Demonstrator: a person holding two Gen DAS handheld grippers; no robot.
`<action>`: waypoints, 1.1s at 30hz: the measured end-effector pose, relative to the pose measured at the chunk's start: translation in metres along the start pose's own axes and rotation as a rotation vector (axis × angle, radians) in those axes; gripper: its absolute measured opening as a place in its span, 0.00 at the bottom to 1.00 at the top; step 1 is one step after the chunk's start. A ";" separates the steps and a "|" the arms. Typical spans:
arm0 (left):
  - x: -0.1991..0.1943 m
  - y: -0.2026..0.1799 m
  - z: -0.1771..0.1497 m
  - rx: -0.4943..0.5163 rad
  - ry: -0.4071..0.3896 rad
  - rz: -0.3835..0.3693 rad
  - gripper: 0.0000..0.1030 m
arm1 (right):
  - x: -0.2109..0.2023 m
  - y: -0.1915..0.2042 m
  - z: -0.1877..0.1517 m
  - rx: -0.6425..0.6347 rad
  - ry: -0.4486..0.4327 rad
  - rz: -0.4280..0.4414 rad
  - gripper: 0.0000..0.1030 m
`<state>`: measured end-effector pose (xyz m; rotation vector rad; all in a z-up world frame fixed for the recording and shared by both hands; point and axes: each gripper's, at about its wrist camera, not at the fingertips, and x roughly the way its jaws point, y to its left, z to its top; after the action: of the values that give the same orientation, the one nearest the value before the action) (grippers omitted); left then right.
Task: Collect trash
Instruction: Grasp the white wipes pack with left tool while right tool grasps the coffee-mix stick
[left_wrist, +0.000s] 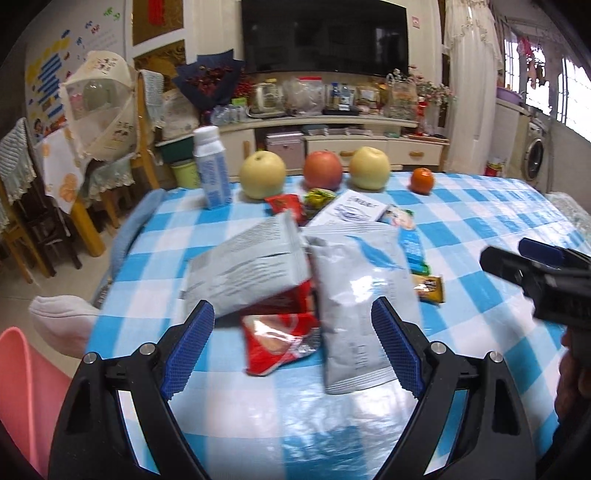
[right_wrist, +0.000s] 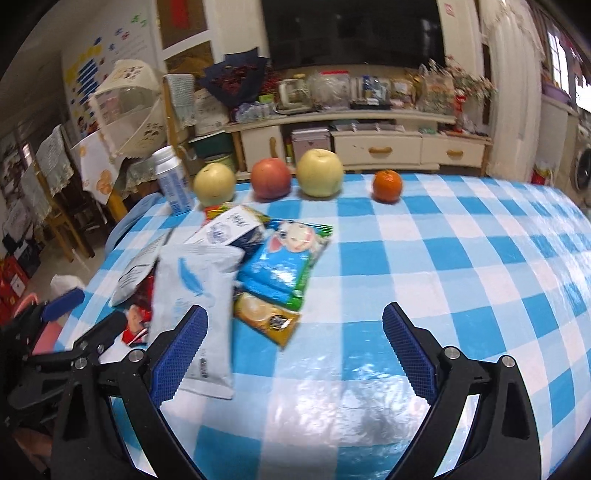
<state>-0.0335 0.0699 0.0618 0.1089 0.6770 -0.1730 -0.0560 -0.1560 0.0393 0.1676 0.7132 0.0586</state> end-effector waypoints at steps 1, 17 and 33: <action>0.002 -0.003 0.000 0.002 0.005 -0.010 0.85 | 0.002 -0.006 0.002 0.014 0.007 0.000 0.92; 0.055 -0.050 0.002 0.037 0.106 -0.012 0.85 | 0.054 -0.028 0.020 0.079 0.129 0.121 0.92; 0.076 -0.067 0.005 0.036 0.147 -0.004 0.78 | 0.100 -0.026 0.025 0.183 0.203 0.216 0.92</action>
<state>0.0150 -0.0060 0.0147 0.1563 0.8211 -0.1827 0.0355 -0.1734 -0.0112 0.4182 0.9009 0.2192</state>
